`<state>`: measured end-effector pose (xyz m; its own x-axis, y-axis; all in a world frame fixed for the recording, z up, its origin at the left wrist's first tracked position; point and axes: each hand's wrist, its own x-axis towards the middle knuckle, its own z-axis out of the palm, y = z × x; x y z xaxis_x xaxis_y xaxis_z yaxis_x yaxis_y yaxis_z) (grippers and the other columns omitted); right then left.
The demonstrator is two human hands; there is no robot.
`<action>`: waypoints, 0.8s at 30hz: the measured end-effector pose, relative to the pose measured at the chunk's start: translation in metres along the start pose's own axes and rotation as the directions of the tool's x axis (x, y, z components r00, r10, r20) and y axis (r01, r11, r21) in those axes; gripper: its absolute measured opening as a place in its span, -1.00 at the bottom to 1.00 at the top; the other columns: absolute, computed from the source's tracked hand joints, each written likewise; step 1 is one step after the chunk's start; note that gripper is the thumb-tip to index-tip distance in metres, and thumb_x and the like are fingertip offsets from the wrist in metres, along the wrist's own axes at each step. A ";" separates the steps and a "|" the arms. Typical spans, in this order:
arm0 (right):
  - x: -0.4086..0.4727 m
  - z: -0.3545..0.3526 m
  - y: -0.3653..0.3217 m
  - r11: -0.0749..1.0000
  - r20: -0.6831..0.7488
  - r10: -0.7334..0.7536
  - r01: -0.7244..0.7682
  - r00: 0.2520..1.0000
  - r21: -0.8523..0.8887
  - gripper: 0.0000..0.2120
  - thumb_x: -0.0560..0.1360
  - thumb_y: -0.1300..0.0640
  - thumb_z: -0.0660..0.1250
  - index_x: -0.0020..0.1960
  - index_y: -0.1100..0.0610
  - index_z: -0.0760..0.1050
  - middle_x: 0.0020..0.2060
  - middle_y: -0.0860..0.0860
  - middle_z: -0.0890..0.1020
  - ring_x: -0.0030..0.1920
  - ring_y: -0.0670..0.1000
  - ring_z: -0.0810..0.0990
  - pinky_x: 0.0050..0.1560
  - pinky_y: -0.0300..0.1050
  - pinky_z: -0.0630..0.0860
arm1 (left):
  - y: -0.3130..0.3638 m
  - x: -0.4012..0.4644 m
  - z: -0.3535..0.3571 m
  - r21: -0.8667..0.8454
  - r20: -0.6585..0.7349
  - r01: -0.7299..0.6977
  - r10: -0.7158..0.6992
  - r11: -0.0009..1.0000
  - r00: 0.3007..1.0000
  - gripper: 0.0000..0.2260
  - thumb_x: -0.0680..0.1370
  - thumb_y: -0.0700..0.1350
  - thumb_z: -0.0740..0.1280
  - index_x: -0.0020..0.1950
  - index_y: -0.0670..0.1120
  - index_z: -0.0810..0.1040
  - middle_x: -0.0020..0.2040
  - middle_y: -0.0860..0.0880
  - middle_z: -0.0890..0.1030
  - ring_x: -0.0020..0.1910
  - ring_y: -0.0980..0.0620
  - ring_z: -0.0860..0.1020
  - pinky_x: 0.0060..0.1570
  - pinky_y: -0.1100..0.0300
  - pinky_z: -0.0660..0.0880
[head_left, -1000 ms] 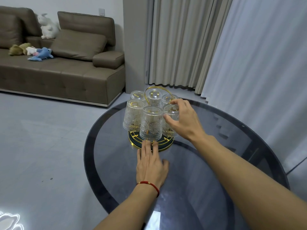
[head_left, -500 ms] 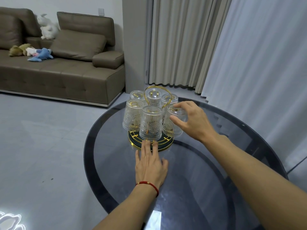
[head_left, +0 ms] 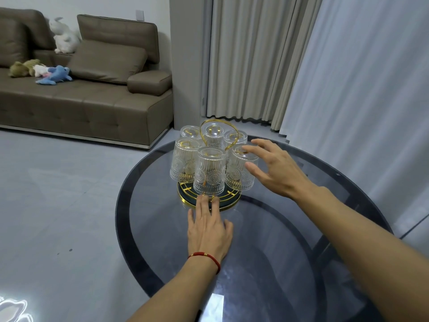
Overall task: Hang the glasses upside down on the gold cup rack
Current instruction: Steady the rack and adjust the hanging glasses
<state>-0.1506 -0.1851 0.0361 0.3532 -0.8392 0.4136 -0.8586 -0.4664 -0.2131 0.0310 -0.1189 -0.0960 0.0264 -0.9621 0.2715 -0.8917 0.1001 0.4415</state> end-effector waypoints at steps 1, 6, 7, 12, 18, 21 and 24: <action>-0.001 -0.001 0.001 1.000 0.005 -0.001 0.001 1.000 0.014 -0.55 0.64 -0.12 0.26 0.51 -0.10 0.42 0.52 0.03 0.40 0.50 0.07 0.38 0.43 0.18 0.36 | 0.000 0.000 0.000 -0.001 -0.001 0.000 0.000 1.000 1.000 -0.47 0.58 0.01 0.17 0.55 -0.06 0.20 0.56 -0.13 0.20 0.58 -0.10 0.09 0.52 -0.12 0.14; -0.003 -0.002 0.000 0.999 -0.027 -0.031 0.032 0.999 0.039 -0.53 0.62 -0.09 0.26 0.51 -0.04 0.41 0.50 0.00 0.42 0.49 0.04 0.38 0.41 0.15 0.36 | 0.000 0.000 0.000 -0.004 0.002 0.006 -0.006 1.000 1.000 -0.46 0.59 0.02 0.17 0.56 -0.06 0.19 0.56 -0.14 0.20 0.59 -0.10 0.08 0.53 -0.12 0.13; -0.004 -0.002 0.000 0.998 -0.024 -0.046 0.047 0.999 0.031 -0.54 0.62 -0.09 0.26 0.50 -0.04 0.42 0.50 0.01 0.42 0.49 0.04 0.37 0.40 0.14 0.35 | 0.000 0.000 0.000 -0.004 0.003 0.007 -0.007 1.000 1.000 -0.46 0.59 0.02 0.17 0.56 -0.06 0.19 0.56 -0.14 0.20 0.59 -0.10 0.07 0.53 -0.12 0.12; -0.008 -0.005 0.004 0.998 -0.005 -0.030 0.030 1.000 0.054 -0.59 0.60 -0.09 0.24 0.43 -0.11 0.47 0.49 0.01 0.43 0.50 0.03 0.35 0.44 0.12 0.31 | 0.000 0.000 0.000 0.000 0.004 0.003 -0.003 1.000 1.000 -0.46 0.59 0.02 0.17 0.56 -0.06 0.19 0.56 -0.14 0.20 0.59 -0.10 0.08 0.52 -0.12 0.14; -0.001 -0.007 0.004 0.988 -0.025 0.024 -0.020 0.999 0.156 -0.60 0.57 -0.14 0.22 0.35 -0.07 0.54 0.44 0.00 0.48 0.45 -0.01 0.41 0.42 0.00 0.32 | 0.001 0.000 -0.001 -0.003 0.005 0.007 -0.007 1.000 1.000 -0.46 0.59 0.01 0.17 0.56 -0.06 0.19 0.56 -0.15 0.20 0.59 -0.11 0.08 0.54 -0.13 0.13; 0.015 -0.007 0.001 0.970 -0.054 0.078 -0.063 0.996 0.235 -0.52 0.58 -0.11 0.18 0.42 0.05 0.49 0.38 0.02 0.54 0.38 -0.01 0.47 0.43 0.11 0.40 | 0.001 0.000 0.000 0.003 0.006 0.005 -0.005 1.000 1.000 -0.46 0.60 0.02 0.17 0.57 -0.06 0.18 0.56 -0.15 0.20 0.59 -0.11 0.07 0.54 -0.13 0.12; 0.037 -0.007 -0.005 0.935 0.044 0.137 -0.144 0.990 0.326 -0.44 0.61 -0.06 0.11 0.60 0.01 0.26 0.50 0.06 0.48 0.46 0.07 0.43 0.46 0.15 0.34 | 0.000 0.000 0.000 0.012 0.013 0.001 -0.001 1.000 1.000 -0.46 0.61 0.02 0.16 0.58 -0.05 0.16 0.57 -0.14 0.18 0.60 -0.10 0.05 0.54 -0.12 0.12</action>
<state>-0.1363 -0.2118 0.0583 0.2487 -0.9066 0.3409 -0.7320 -0.4064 -0.5467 0.0308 -0.1189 -0.0957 0.0217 -0.9655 0.2596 -0.8972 0.0958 0.4312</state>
